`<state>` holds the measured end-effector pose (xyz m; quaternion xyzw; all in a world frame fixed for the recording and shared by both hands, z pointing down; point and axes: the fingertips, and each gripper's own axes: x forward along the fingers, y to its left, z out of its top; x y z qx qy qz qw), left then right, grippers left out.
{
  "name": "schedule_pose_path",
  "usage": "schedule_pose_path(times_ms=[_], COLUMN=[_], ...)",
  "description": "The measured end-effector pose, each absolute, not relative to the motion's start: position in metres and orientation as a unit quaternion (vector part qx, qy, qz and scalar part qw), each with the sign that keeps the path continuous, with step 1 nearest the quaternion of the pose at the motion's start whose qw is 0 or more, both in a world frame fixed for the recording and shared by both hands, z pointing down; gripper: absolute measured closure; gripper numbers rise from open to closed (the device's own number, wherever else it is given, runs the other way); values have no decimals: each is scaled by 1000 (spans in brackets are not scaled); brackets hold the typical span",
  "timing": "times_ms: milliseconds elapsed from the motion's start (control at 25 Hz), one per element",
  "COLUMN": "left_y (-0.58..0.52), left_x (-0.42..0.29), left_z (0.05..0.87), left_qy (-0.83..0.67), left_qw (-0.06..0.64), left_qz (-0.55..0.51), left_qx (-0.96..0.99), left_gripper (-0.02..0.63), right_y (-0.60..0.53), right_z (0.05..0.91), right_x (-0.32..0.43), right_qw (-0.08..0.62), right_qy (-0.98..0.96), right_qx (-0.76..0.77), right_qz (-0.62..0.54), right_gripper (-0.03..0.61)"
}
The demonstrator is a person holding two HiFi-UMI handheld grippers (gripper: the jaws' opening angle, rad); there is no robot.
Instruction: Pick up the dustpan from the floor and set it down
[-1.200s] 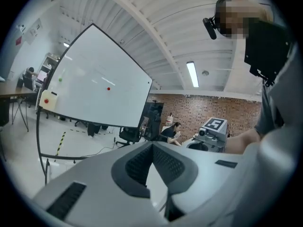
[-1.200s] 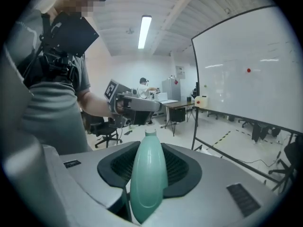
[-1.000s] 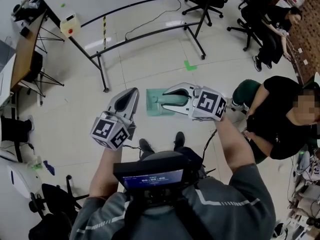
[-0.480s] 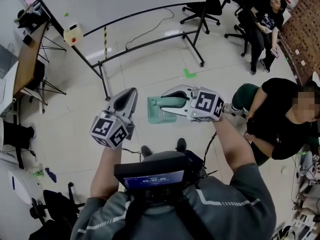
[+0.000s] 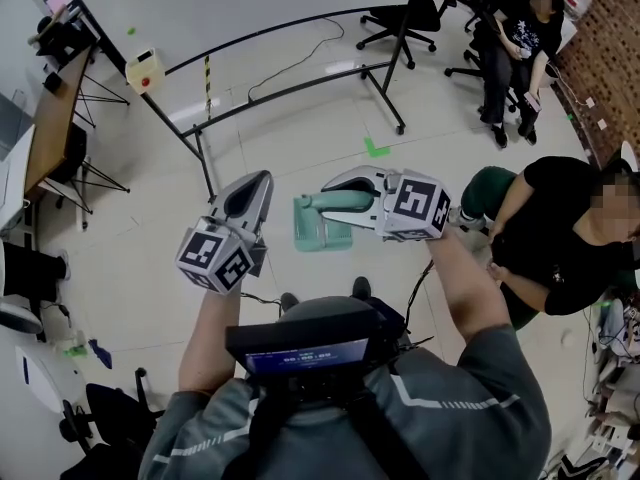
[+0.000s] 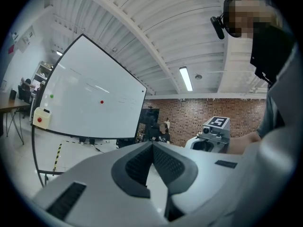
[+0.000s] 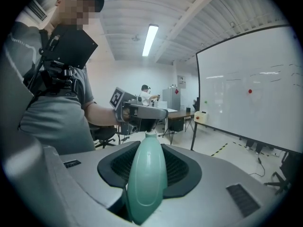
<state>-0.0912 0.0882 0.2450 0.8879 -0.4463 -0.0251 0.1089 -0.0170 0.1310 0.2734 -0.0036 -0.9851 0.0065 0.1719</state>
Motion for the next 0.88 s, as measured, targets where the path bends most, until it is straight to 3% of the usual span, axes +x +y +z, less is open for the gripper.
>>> schedule_pose_path(times_ms=[480,880], left_y=[89,83], left_x=[-83,-114], left_z=[239,245], left_qy=[-440,-449], left_qw=[99,89], left_qz=[-17,-12], left_qx=[892,889], left_gripper=[583,580], right_y=[128,108], right_z=[259,265], right_x=[-14,-36], right_qw=[165,171], right_qy=[-986,-985], right_qx=[-1,13], right_qz=[-4,7], right_gripper=[422,422])
